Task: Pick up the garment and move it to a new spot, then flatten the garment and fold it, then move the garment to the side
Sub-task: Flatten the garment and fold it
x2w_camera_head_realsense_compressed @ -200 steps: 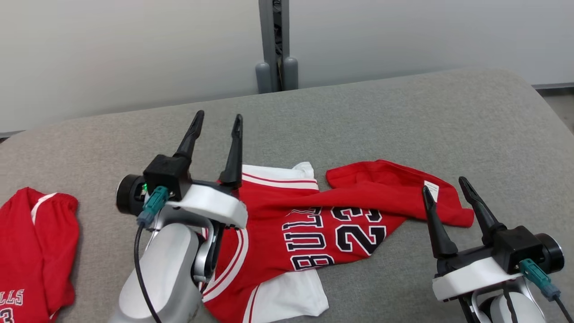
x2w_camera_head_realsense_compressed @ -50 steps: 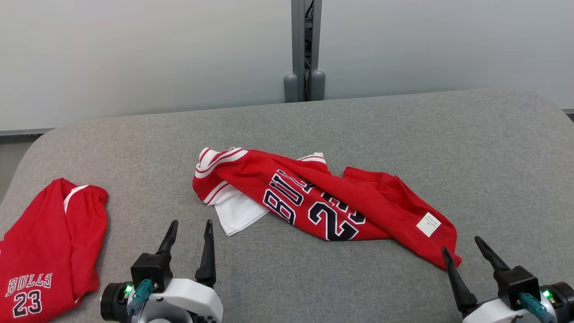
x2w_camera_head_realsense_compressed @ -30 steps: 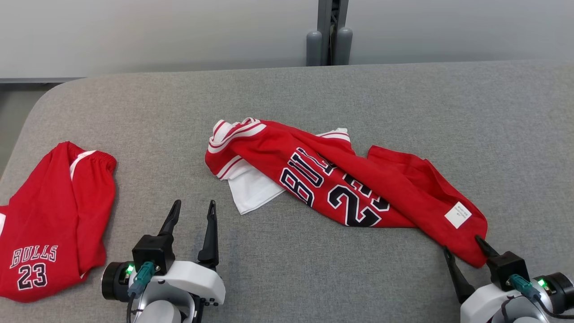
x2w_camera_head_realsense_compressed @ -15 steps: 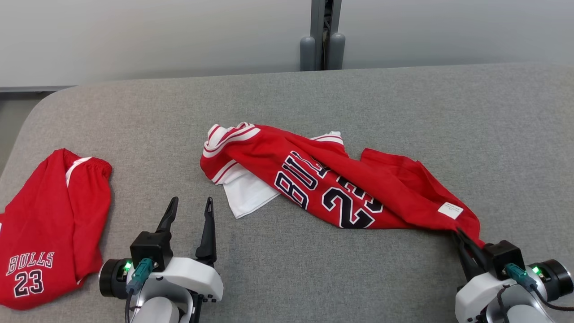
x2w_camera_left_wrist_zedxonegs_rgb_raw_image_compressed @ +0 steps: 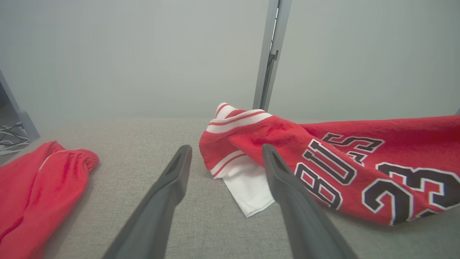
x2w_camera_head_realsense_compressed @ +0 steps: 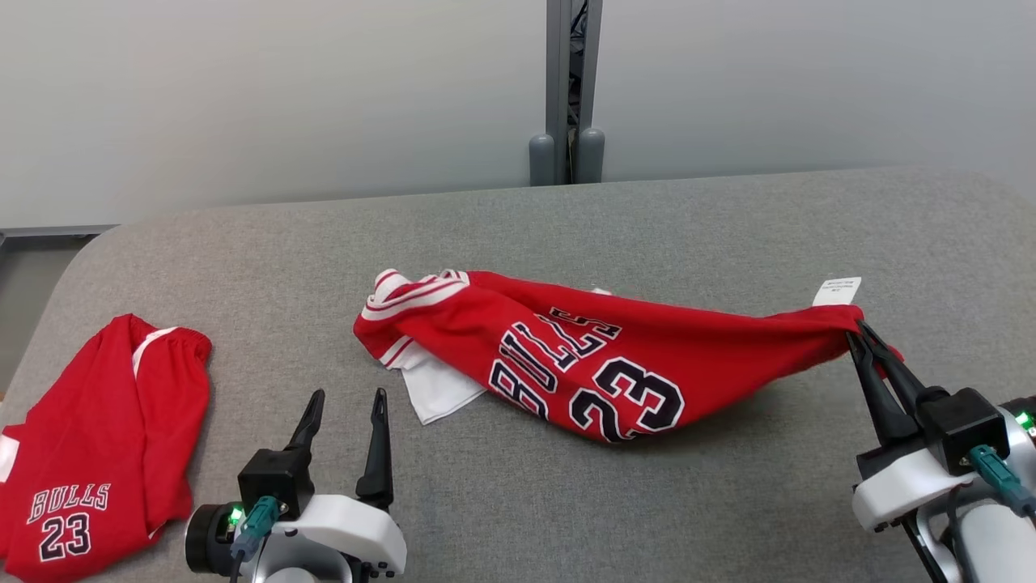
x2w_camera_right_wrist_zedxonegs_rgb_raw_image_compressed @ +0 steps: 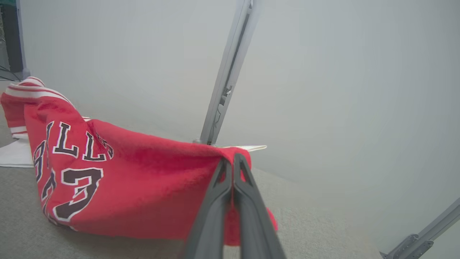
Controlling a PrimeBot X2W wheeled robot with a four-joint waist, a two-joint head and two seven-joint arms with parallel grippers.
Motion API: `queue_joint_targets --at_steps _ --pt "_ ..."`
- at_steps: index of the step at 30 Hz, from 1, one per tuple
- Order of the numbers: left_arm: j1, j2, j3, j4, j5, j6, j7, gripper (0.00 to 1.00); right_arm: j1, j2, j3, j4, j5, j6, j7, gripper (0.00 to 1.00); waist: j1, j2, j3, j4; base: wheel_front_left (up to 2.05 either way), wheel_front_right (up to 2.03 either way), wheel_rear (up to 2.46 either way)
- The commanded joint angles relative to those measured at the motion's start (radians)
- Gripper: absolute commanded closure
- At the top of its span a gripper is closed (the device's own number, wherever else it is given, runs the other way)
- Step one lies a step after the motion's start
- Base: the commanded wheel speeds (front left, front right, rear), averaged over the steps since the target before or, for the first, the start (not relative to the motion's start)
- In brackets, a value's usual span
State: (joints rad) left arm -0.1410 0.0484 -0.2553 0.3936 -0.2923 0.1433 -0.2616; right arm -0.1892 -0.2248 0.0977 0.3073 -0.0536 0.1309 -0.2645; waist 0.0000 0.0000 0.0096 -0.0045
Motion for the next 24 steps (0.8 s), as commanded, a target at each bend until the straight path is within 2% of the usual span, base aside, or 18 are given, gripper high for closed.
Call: queue_joint_targets --at_steps 1,11,14,19,24 --pt "0.012 0.004 0.000 -0.005 -0.006 0.009 -0.004 0.00 0.017 -0.016 0.001 -0.033 -0.008 0.000 -0.001 1.00 0.0000 0.0000 -0.009 -0.003 0.00 0.00 0.00" --pt "0.028 0.004 -0.007 -0.019 -0.021 0.014 -0.004 0.00 0.011 -0.045 0.028 -0.175 0.010 0.000 0.020 1.00 0.0000 0.0000 -0.006 0.004 0.00 0.00 0.00" --pt "0.011 0.004 -0.018 -0.016 -0.023 0.008 -0.004 0.00 -0.052 -0.091 0.037 -0.193 0.013 0.000 0.057 1.00 0.0000 0.0000 0.023 0.029 0.00 0.00 0.00" --pt "-0.010 0.004 -0.024 -0.011 -0.026 0.012 -0.004 0.00 -0.126 -0.137 -0.032 -0.206 0.009 0.000 0.100 1.00 0.0000 0.0000 0.040 0.078 0.00 0.00 0.00" --pt "0.011 0.003 -0.010 -0.010 -0.019 0.014 -0.004 0.00 -0.112 -0.158 -0.061 -0.245 0.005 0.000 0.150 1.00 0.0000 0.0000 0.037 0.081 0.00 0.00 0.00"
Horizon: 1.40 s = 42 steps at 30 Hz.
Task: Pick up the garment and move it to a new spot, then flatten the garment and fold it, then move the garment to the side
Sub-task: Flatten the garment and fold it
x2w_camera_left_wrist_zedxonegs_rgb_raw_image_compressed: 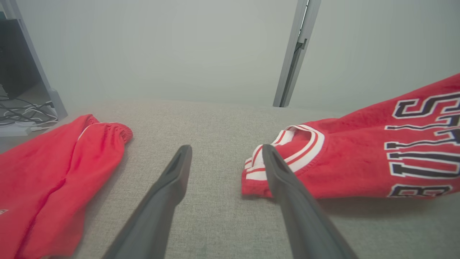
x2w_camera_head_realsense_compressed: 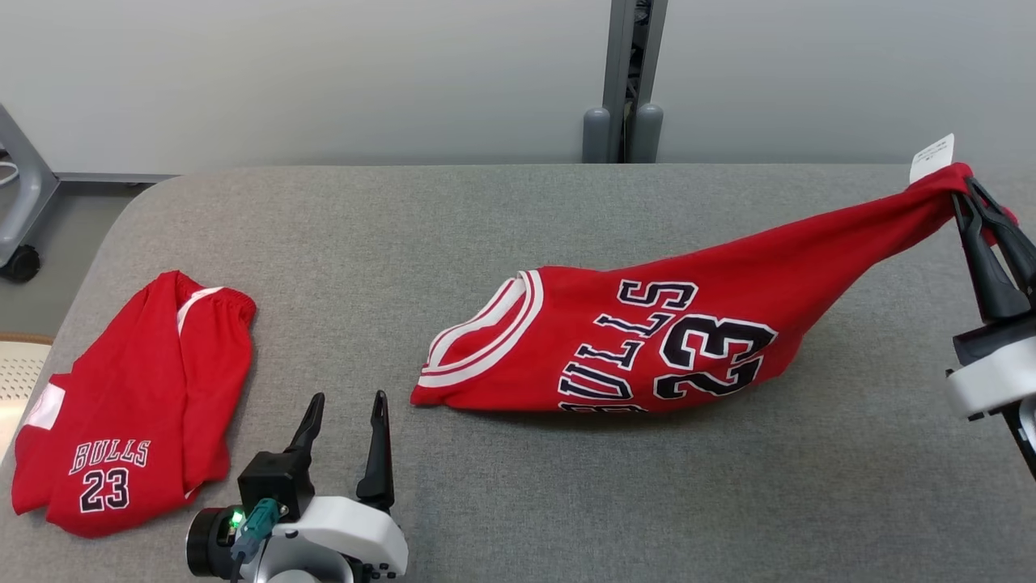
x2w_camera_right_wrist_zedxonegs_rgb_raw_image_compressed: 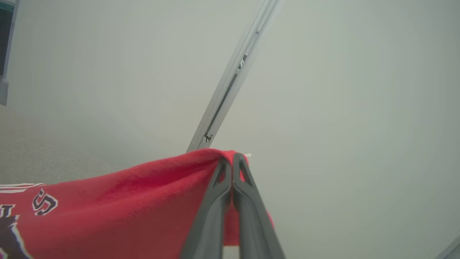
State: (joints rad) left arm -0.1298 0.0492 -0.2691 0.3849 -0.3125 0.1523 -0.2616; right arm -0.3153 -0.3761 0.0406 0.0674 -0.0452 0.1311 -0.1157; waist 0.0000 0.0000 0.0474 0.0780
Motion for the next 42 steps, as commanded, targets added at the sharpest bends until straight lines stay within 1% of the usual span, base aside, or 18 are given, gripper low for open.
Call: queue_joint_targets --at_steps 1,5,8,11,14,17,19,20,22,26,31,35,38,40,41,42 --pt "0.005 0.002 0.007 -0.001 0.003 0.005 -0.004 0.00 0.030 -0.008 -0.008 -0.018 -0.002 0.000 0.018 1.00 0.0000 0.0000 -0.003 -0.005 0.00 0.00 0.00" --pt "0.014 0.003 0.013 -0.002 0.005 0.004 -0.004 0.00 0.071 -0.015 -0.026 -0.090 0.022 0.000 0.087 1.00 0.0000 0.0000 -0.007 -0.022 0.00 0.00 0.00" --pt "0.003 0.003 0.005 -0.002 0.006 -0.001 -0.004 0.00 0.072 -0.030 -0.040 -0.131 0.041 0.000 0.130 1.00 0.0000 0.0000 0.000 -0.024 0.00 0.00 0.00" --pt "-0.018 0.003 -0.013 -0.005 0.001 -0.008 -0.004 0.00 0.044 -0.059 -0.041 -0.129 0.043 0.000 0.174 1.00 0.0000 0.0000 0.016 -0.004 0.00 0.00 0.00" --pt "-0.030 0.004 -0.024 -0.002 -0.006 -0.005 -0.004 0.00 -0.007 -0.093 0.005 -0.085 0.068 0.000 0.219 1.00 0.0000 0.0000 0.036 0.025 0.00 0.00 0.00" --pt "-0.041 0.003 -0.035 0.006 -0.001 -0.009 -0.004 0.00 -0.092 -0.130 0.042 0.005 0.095 0.000 0.234 1.00 0.0000 0.0000 0.060 0.061 0.00 0.00 0.00" --pt "-0.053 0.003 -0.038 0.007 0.001 -0.009 -0.004 0.00 -0.155 -0.141 0.063 0.084 0.120 0.000 0.219 1.00 0.0000 0.0000 0.079 0.089 0.00 0.00 0.00" --pt "-0.055 0.003 -0.040 0.007 0.002 -0.009 -0.004 0.00 -0.185 -0.157 0.077 0.125 0.113 0.000 0.211 1.00 0.0000 0.0000 0.089 0.102 0.00 0.00 0.00" --pt "-0.060 0.003 -0.041 0.007 0.002 -0.009 -0.004 0.00 -0.257 -0.154 0.090 0.206 0.129 0.000 0.177 1.00 0.0000 0.0000 0.109 0.127 0.00 0.00 0.00" --pt "-0.079 0.003 -0.046 0.001 0.007 -0.015 -0.004 0.00 -0.397 -0.165 0.123 0.381 0.122 0.000 0.118 1.00 0.0000 0.0000 0.154 0.167 0.00 0.00 0.00" --pt "-0.102 0.003 -0.057 -0.010 -0.005 -0.016 -0.004 0.00 -0.560 -0.150 0.149 0.601 0.108 0.000 0.052 1.00 0.0000 0.0000 0.205 0.201 0.00 0.00 0.00" --pt "-0.113 0.003 -0.068 -0.019 -0.014 -0.011 -0.004 0.00 -0.664 -0.141 0.167 0.753 0.092 0.000 -0.002 1.00 0.0000 0.0000 0.237 0.216 0.00 0.00 0.00" --pt "-0.127 0.003 -0.077 -0.025 -0.021 -0.006 -0.004 0.00 -0.730 -0.130 0.172 0.842 0.073 0.000 -0.058 1.00 0.0000 0.0000 0.257 0.226 0.00 0.00 0.00" --pt "-0.131 0.003 -0.082 -0.026 -0.025 -0.002 -0.004 0.00 -0.755 -0.112 0.172 0.904 0.068 0.000 -0.076 1.00 0.0000 0.0000 0.264 0.229 0.00 0.00 0.00" --pt "-0.131 0.003 -0.082 -0.026 -0.025 -0.002 -0.004 0.00 -0.755 -0.112 0.172 0.904 0.068 0.000 -0.076 1.00 0.0000 0.0000 0.264 0.229 0.00 0.00 0.00" --pt "-0.131 0.003 -0.084 -0.026 -0.027 -0.001 -0.004 0.00 -0.768 -0.109 0.179 0.930 0.058 0.000 -0.087 0.20 0.0000 0.0000 0.267 0.230 0.00 0.00 0.00"
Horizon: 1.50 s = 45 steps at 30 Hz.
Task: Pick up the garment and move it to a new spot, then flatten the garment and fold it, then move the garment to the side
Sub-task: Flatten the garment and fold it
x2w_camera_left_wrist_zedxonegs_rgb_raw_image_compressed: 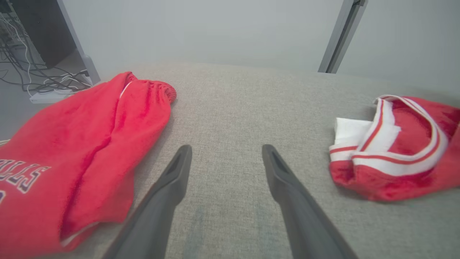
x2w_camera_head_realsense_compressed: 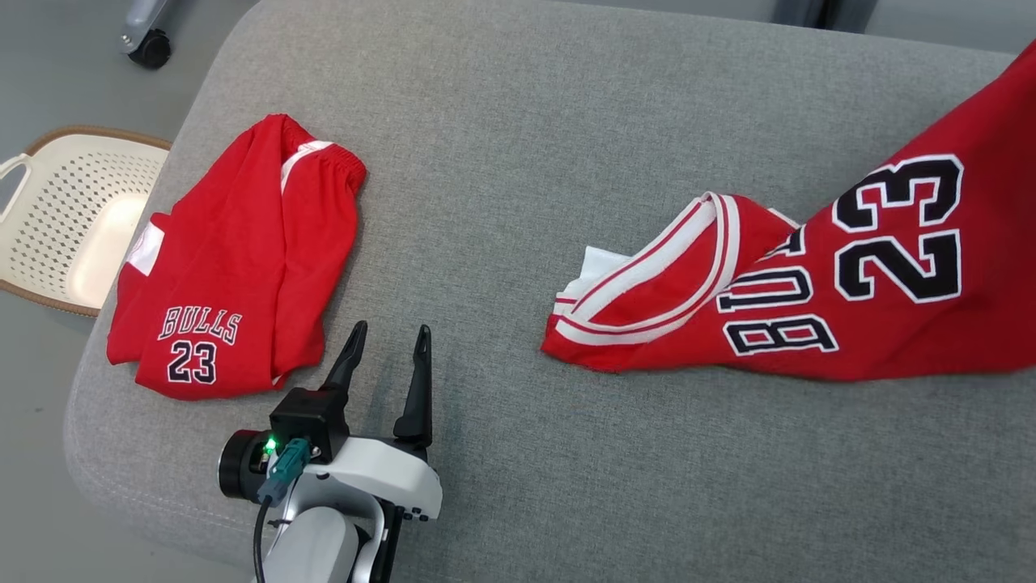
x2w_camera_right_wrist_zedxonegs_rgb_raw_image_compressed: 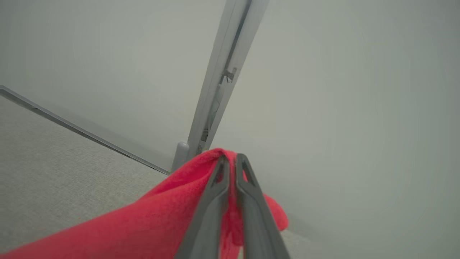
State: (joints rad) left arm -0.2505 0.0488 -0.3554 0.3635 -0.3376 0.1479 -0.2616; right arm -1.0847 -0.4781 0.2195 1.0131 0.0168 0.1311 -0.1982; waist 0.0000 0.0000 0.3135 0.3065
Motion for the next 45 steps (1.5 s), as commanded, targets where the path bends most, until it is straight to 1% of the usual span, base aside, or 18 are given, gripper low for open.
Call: queue_joint_targets --at_steps 1,5,9,13,17,20,26,31,34,35,36,39,42,43,45 --pt "-0.010 0.003 0.000 -0.004 -0.005 0.004 -0.004 0.00 -0.009 0.003 0.002 0.018 0.004 0.000 0.002 0.00 0.0000 0.0000 0.003 0.003 0.00 0.00 0.00" --pt "-0.020 0.003 -0.004 0.001 -0.010 0.011 -0.004 0.00 -0.037 0.023 0.034 0.108 0.006 0.000 -0.016 0.00 0.0000 0.0000 0.004 0.000 0.00 0.00 0.00" --pt "-0.023 0.003 -0.002 0.004 -0.014 0.013 -0.004 0.00 -0.052 0.036 0.057 0.161 0.019 0.000 -0.037 0.00 0.0000 0.0000 -0.011 -0.012 0.00 0.00 0.00" --pt "-0.012 0.003 0.007 0.010 -0.006 0.012 -0.004 0.00 -0.044 0.051 0.069 0.175 0.039 0.000 -0.059 0.00 0.0000 0.0000 -0.046 -0.036 0.00 0.00 0.00" --pt "0.007 0.003 0.027 0.014 0.007 0.009 -0.004 0.00 0.004 0.065 0.076 0.135 0.074 0.000 -0.070 0.00 0.0000 0.0000 -0.098 -0.074 0.00 0.00 0.00" --pt "0.020 0.004 0.041 0.013 0.019 0.006 -0.004 0.00 0.063 0.068 0.076 0.039 0.104 0.000 -0.069 0.00 0.0000 0.0000 -0.139 -0.109 0.00 0.00 0.00" --pt "0.048 0.004 0.072 0.011 0.031 -0.001 -0.004 0.00 0.233 0.060 0.048 -0.182 0.153 0.000 -0.067 0.00 0.0000 0.0000 -0.213 -0.189 0.00 0.00 0.00" --pt "0.069 0.003 0.088 0.003 0.031 -0.006 -0.004 0.00 0.408 0.073 -0.028 -0.370 0.183 0.000 -0.067 0.00 0.0000 0.0000 -0.260 -0.250 0.00 0.00 0.00" --pt "0.082 0.004 0.092 -0.005 0.026 -0.008 -0.004 0.00 0.530 0.088 -0.085 -0.493 0.172 0.000 -0.067 0.00 0.0000 0.0000 -0.280 -0.278 0.00 0.00 0.00" --pt "0.084 0.004 0.093 -0.007 0.024 -0.008 -0.004 0.00 0.574 0.096 -0.106 -0.535 0.159 0.000 -0.067 0.00 0.0000 0.0000 -0.286 -0.288 0.00 0.00 0.00" --pt "0.088 0.003 0.093 -0.011 0.023 -0.011 -0.004 0.00 0.669 0.130 -0.141 -0.610 0.134 0.000 -0.067 0.00 0.0000 0.0000 -0.299 -0.305 0.00 0.00 0.00" --pt "0.103 0.003 0.096 -0.012 0.026 -0.013 -0.004 0.00 0.780 0.176 -0.190 -0.707 0.104 0.000 -0.067 0.00 0.0000 0.0000 -0.308 -0.329 0.00 0.00 0.00" --pt "0.105 0.004 0.098 -0.009 0.032 -0.017 -0.004 0.00 0.877 0.235 -0.227 -0.780 0.076 0.000 -0.067 0.00 0.0000 0.0000 -0.314 -0.349 0.00 0.00 0.00" --pt "0.105 0.004 0.098 -0.009 0.032 -0.017 -0.004 0.00 0.877 0.235 -0.227 -0.780 0.076 0.000 -0.067 0.00 0.0000 0.0000 -0.314 -0.349 0.00 0.00 0.00" --pt "0.112 0.003 0.098 -0.006 0.034 -0.022 -0.004 0.00 0.929 0.271 -0.250 -0.818 0.067 0.000 -0.067 0.00 0.0000 0.0000 -0.317 -0.358 0.00 0.00 0.00"
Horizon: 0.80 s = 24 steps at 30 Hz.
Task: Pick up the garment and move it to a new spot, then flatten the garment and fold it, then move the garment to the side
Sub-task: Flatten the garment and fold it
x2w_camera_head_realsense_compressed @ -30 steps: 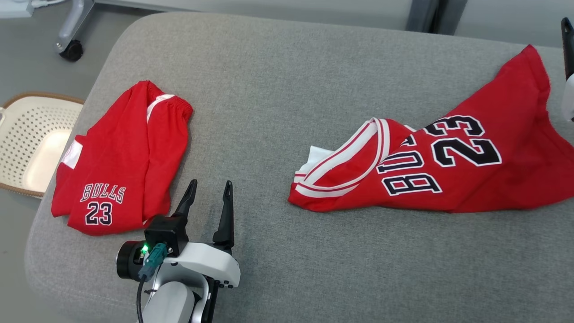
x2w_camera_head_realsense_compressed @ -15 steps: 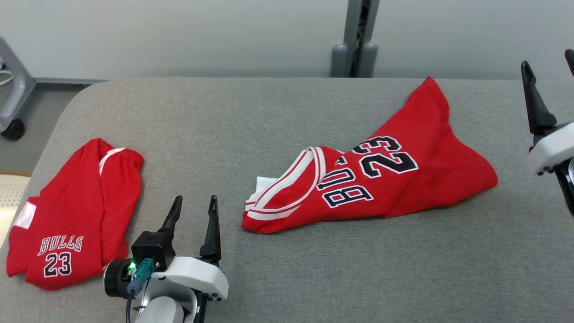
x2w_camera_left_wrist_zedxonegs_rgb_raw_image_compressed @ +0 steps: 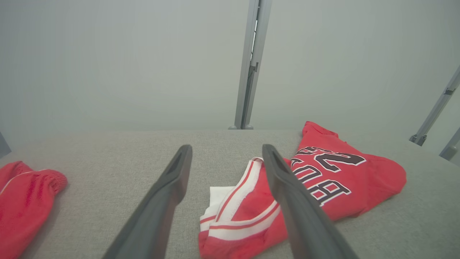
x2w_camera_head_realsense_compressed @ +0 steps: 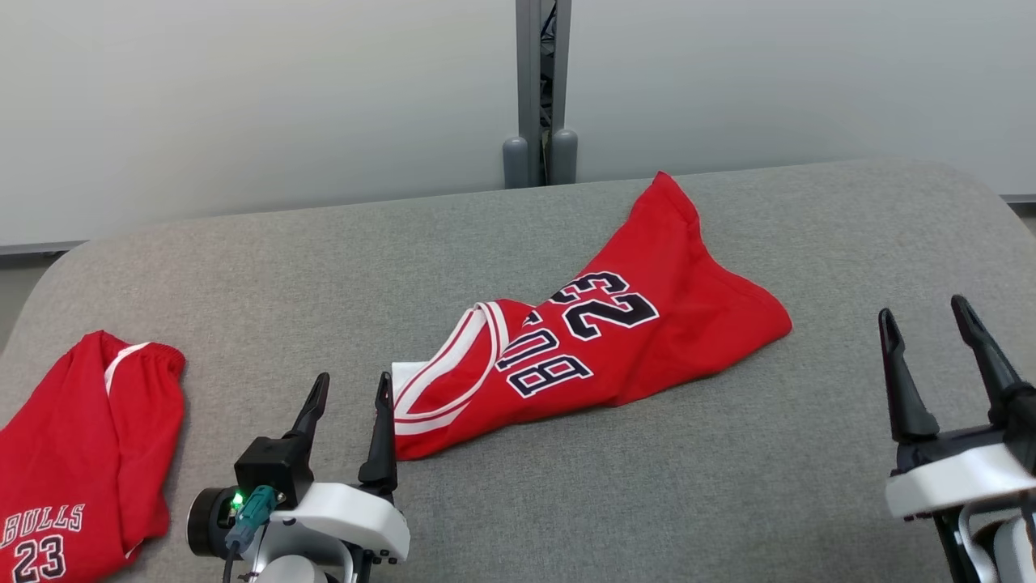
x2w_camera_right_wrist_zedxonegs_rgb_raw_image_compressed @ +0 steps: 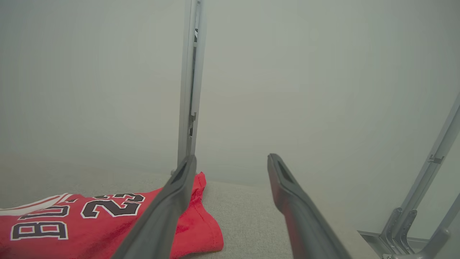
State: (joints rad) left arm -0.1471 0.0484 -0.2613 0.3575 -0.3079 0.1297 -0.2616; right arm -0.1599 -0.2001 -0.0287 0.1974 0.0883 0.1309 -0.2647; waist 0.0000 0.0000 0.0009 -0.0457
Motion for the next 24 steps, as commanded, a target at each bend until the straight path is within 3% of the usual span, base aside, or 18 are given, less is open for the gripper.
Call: queue_joint_targets --at_steps 1,9,24 --pt "0.012 0.004 0.007 0.002 0.003 -0.002 -0.004 0.00 0.023 0.007 -0.009 -0.019 -0.009 0.000 -0.001 0.00 0.0000 0.0000 -0.005 -0.011 0.00 0.00 0.00" --pt "0.012 0.004 0.017 0.021 0.004 -0.004 -0.004 0.00 0.095 0.067 -0.010 -0.070 -0.048 0.000 -0.001 0.00 0.0000 0.0000 -0.003 -0.038 0.00 0.00 0.00" --pt "-0.001 0.004 0.087 0.004 0.019 0.006 -0.004 0.00 0.103 0.077 0.040 -0.085 -0.012 0.000 -0.001 0.00 0.0000 0.0000 0.012 -0.048 0.00 0.00 0.00"
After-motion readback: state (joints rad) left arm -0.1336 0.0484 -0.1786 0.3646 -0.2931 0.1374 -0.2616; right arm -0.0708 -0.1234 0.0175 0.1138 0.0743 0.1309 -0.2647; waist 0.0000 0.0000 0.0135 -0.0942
